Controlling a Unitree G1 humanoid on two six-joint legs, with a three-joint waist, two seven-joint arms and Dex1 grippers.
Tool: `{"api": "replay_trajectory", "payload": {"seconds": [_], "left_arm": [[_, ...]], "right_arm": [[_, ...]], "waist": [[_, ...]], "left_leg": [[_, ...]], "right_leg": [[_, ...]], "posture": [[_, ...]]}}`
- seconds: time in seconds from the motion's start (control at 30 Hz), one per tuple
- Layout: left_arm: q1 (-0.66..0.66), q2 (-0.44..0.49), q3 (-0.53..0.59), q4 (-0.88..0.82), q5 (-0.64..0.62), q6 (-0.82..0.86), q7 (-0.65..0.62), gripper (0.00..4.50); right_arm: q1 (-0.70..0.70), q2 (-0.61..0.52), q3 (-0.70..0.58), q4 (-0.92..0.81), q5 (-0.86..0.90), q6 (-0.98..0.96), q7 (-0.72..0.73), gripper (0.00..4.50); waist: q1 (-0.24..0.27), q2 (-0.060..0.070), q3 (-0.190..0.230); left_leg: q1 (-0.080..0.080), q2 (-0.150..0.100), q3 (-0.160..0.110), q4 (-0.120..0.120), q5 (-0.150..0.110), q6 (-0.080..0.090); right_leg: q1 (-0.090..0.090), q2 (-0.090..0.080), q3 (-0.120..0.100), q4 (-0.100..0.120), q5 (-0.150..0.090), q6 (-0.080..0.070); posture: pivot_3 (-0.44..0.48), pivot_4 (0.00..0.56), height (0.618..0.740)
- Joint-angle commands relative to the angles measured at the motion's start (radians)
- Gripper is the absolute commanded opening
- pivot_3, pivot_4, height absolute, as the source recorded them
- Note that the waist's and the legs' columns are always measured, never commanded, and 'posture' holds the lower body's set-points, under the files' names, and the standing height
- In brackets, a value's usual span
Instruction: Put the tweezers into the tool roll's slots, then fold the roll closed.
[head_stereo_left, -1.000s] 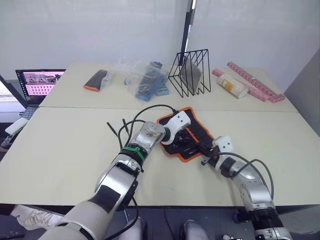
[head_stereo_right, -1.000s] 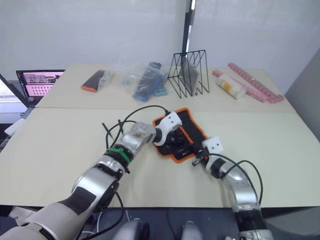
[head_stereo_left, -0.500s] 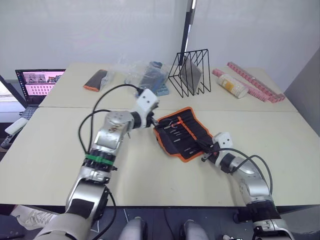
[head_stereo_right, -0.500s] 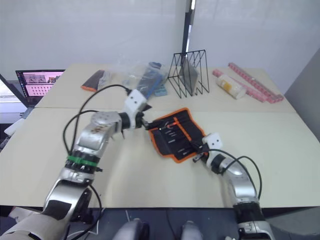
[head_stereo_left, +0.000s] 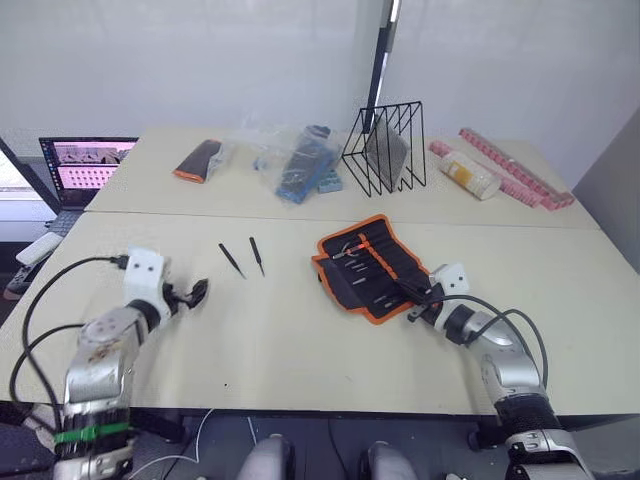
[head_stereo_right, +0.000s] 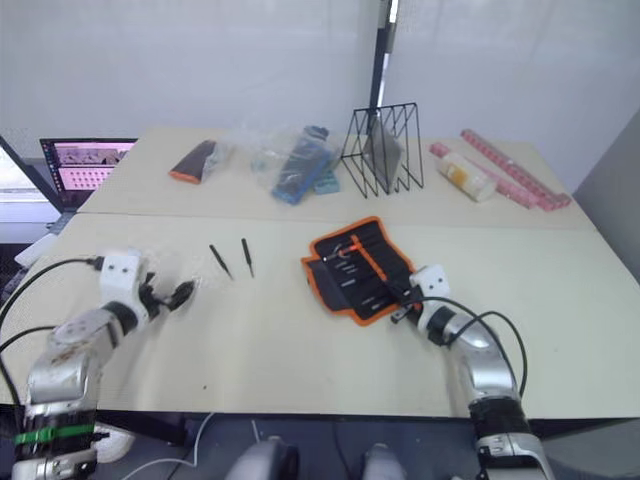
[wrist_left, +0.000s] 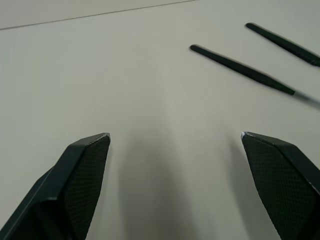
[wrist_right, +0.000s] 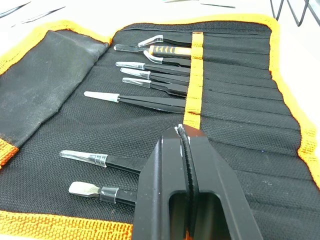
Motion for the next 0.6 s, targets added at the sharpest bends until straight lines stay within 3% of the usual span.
{"api": "replay_trajectory", "payload": {"seconds": [0.03, 0.27, 0.37, 0.6], "left_arm": [[0.122, -0.041, 0.085, -0.113, -0.055, -0.107, 0.022, 4.46], [0.381, -0.166, 0.195, -0.209, -0.183, -0.265, 0.02, 4.46], [0.423, -0.201, 0.213, -0.261, -0.23, -0.267, 0.052, 4.46], [0.446, -0.185, 0.173, -0.263, -0.214, -0.294, 0.073, 4.46]], "right_arm": [[-0.001, -0.017, -0.011, 0.059, -0.01, 0.004, 0.008, 0.0], [-0.016, -0.012, -0.006, 0.113, -0.019, -0.028, 0.027, 0.0], [-0.02, -0.011, -0.003, 0.127, -0.021, -0.037, 0.033, 0.0], [-0.037, -0.003, 0.004, 0.169, -0.029, -0.059, 0.042, 0.0]], "waist": [[-0.002, 0.0, 0.0], [0.0, -0.001, -0.001], [0.004, -0.001, -0.001], [0.0, -0.001, -0.001]], "left_leg": [[0.0, 0.0, 0.0, 0.0, 0.0, 0.0], [0.001, 0.002, 0.001, 0.0, -0.002, -0.003], [0.0, 0.003, 0.001, 0.0, -0.004, -0.007], [0.0, 0.003, 0.002, 0.001, -0.001, -0.002]], "right_leg": [[0.0, 0.0, 0.0, 0.0, 0.0, 0.0], [0.0, 0.0, 0.001, -0.003, 0.0, 0.0], [0.001, 0.0, 0.001, -0.006, 0.0, 0.0], [0.002, 0.001, 0.001, -0.006, 0.0, 0.0]], "posture": [[0.0, 0.15, 0.685], [0.0, 0.15, 0.685], [0.0, 0.15, 0.685], [0.0, 0.15, 0.685]]}}
